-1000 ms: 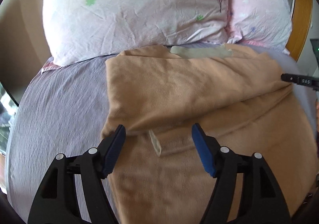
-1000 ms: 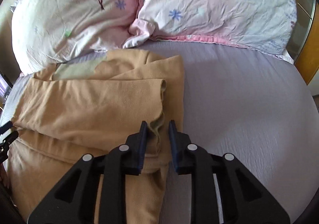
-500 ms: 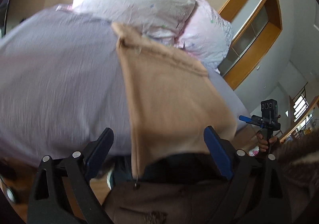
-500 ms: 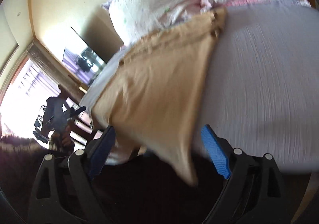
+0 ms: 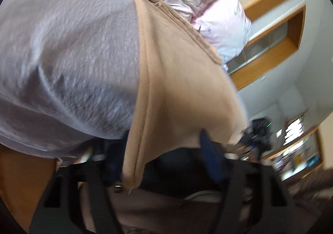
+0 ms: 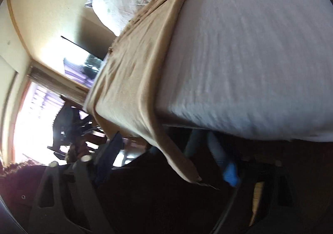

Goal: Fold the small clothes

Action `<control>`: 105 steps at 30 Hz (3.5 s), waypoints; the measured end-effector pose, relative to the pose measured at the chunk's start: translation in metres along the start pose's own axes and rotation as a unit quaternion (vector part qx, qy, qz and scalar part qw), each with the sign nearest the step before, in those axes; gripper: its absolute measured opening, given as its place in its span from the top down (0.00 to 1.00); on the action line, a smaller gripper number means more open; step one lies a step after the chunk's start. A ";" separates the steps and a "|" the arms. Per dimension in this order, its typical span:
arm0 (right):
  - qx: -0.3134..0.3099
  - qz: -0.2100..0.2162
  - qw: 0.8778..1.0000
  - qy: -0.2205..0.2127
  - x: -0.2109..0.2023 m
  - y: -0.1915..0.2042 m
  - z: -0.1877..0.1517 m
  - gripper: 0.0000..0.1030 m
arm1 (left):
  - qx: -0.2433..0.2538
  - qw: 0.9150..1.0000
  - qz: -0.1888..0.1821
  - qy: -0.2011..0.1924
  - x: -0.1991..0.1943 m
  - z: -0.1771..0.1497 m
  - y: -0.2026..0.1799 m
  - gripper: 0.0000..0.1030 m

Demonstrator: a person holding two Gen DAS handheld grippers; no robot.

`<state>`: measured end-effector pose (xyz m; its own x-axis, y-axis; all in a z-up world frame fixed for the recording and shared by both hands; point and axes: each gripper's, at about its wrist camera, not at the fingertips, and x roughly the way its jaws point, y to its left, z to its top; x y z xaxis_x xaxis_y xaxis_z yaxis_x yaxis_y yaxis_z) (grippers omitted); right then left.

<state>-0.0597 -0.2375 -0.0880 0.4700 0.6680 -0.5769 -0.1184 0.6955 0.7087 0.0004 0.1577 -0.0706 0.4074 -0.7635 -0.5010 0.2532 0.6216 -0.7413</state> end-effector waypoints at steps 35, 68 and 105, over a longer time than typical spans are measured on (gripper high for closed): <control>0.196 -0.096 0.958 -0.183 0.081 -0.048 0.374 0.69 | -0.148 0.976 0.032 -0.157 0.071 0.334 0.056 0.42; 0.027 -0.106 0.942 -0.317 -0.001 0.007 0.289 0.16 | -0.110 0.977 0.177 -0.045 0.046 0.229 0.023 0.52; 0.062 -0.070 0.947 -0.307 -0.053 -0.018 0.262 0.22 | 0.110 0.993 0.025 0.034 0.177 0.243 -0.163 0.33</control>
<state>0.1469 -0.3545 0.0360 0.8977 0.2652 -0.3519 0.0692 0.7039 0.7069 0.2444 -0.0367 0.0703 0.3659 -0.7355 -0.5702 0.4232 0.6772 -0.6019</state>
